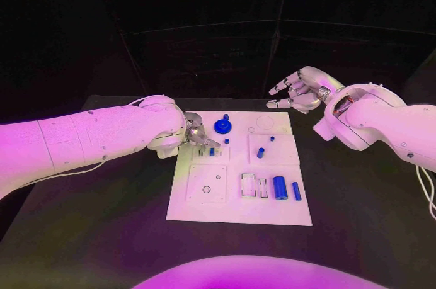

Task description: Assemble the parts on the task board

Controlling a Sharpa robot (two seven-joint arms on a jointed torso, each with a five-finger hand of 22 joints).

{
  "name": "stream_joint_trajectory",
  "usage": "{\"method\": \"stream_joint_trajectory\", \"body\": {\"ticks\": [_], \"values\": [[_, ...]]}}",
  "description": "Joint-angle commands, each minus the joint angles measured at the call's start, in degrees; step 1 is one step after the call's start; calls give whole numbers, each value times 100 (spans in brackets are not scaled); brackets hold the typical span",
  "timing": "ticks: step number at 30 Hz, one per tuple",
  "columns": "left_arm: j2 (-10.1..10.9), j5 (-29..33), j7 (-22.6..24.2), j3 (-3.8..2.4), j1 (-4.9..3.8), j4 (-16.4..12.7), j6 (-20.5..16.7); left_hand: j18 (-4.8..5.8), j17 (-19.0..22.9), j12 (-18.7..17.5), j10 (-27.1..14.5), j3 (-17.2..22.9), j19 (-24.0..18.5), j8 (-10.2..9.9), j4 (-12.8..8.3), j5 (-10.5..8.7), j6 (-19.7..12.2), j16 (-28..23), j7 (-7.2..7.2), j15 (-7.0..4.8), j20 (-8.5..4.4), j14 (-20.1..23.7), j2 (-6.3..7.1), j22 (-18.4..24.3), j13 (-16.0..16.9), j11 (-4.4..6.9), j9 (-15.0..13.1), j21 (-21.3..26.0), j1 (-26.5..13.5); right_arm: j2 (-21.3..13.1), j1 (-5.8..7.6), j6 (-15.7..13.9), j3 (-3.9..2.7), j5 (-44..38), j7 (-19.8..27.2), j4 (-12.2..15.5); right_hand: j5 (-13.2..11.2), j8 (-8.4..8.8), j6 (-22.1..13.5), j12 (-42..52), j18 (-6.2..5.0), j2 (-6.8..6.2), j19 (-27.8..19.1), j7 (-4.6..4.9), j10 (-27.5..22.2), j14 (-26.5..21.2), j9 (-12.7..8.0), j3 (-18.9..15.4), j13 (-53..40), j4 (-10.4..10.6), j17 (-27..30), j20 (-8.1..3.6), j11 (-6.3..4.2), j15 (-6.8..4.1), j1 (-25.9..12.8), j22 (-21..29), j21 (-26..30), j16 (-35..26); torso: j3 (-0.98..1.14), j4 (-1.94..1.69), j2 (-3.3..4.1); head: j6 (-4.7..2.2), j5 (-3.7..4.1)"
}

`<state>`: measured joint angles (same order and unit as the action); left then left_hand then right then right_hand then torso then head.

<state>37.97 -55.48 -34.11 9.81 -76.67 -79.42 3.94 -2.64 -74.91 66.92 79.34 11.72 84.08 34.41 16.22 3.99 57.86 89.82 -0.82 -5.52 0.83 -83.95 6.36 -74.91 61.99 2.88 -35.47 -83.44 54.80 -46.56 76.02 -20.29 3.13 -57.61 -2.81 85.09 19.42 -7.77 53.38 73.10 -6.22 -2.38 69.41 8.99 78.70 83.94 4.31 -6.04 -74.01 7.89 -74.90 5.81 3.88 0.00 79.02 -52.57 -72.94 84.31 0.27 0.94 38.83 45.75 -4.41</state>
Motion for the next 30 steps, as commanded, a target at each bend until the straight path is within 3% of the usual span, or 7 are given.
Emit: {"method": "stream_joint_trajectory", "body": {"ticks": [1, 6, 11, 15, 19, 23, 30], "values": [[59, 37, 42, -106, -50, -80, -133, 35, -1509, -57, -31, -73, 186, -34, 9, -17, -17, 18, -18, -37, -36, -605, -5, -636, -47, -4, -7, 47, 84, 16, 13, 17, -5, -7, 38, -11, -25, -37, -29, -29, -106, 54, -55, -21, -24, 345, -6, -28, 7, 5, -347, -3, -9, -47, -12, 8, 31, -23, -1, 1, 2, -12, -3], [153, 42, -29, -313, -165, -57, 39, 12, -1509, -247, -166, -307, 140, -149, 9, -8, -218, 18, -91, -6, -9, -605, -88, -540, -259, -59, 36, 136, 239, 32, 13, 27, -4, -7, 41, -33, -25, -37, -29, -29, -106, 54, -55, -21, -24, 345, -6, -28, 7, 5, -347, -3, -9, -47, -12, 8, 31, -23, 2, -4, 2, -20, -14], [113, 44, -189, -382, -337, 283, 354, -18, -1509, -487, -382, -534, 72, -493, 4, -1, -548, 18, -263, 116, 84, -605, -205, -417, -535, -207, 291, 257, 483, 43, 13, 35, -4, -7, 40, -56, -25, -37, -29, -29, -106, 54, -55, -21, -24, 345, -6, -28, 7, 5, -347, -3, -9, -47, -12, 8, 31, -23, 9, -6, 1, -32, -35], [-28, 43, -259, -401, -403, 691, 614, -29, -1509, -575, -484, -744, 52, -693, 18, 3, -623, 18, -346, 182, 155, -605, -305, -385, -665, -280, 524, 298, 619, 63, 13, 42, -4, -7, 42, -70, -31, -38, -34, -27, -106, 59, -57, -20, -23, 344, -7, -36, 5, 15, -341, -3, -9, -47, -18, 15, 36, -27, 0, 10, 8, -48, -45], [-186, 30, -274, -402, -421, 1012, 787, -34, -1509, -592, -509, -818, 46, -739, 20, 2, -621, 18, -362, 197, 173, -605, -337, -374, -698, -296, 597, 312, 648, 75, 12, 50, -4, -7, 43, -79, -31, -38, -34, -27, -106, 59, -57, -20, -23, 344, -7, -36, 5, 15, -341, -3, -9, -47, -18, 15, 36, -27, -7, 14, 13, -52, -54], [-358, -95, -268, -389, -417, 1306, 901, -34, -1509, -590, -514, -857, 46, -760, 19, 3, -613, 18, -368, 203, 181, -605, -359, -376, -704, -302, 636, 313, 670, 87, 12, 60, -4, -7, 43, -84, -30, -39, -35, -26, -107, 62, -59, -20, -22, 345, -7, -37, 4, 16, -343, -3, -9, -47, -16, 19, 38, -27, 1, 17, 9, -52, -70], [-555, -501, -220, -304, -379, 1624, 1045, -34, -1509, -586, -521, -928, 49, -775, 23, 4, -561, 18, -367, 210, 193, -605, -421, -383, -716, -305, 702, 311, 706, 95, 12, 68, -4, -7, 42, -89, -27, -39, -36, -23, -106, 67, -56, -21, -20, 346, -7, -36, 2, 16, -346, -2, -9, -47, -12, 16, 38, -26, 7, 6, 2, -34, -76]]}}
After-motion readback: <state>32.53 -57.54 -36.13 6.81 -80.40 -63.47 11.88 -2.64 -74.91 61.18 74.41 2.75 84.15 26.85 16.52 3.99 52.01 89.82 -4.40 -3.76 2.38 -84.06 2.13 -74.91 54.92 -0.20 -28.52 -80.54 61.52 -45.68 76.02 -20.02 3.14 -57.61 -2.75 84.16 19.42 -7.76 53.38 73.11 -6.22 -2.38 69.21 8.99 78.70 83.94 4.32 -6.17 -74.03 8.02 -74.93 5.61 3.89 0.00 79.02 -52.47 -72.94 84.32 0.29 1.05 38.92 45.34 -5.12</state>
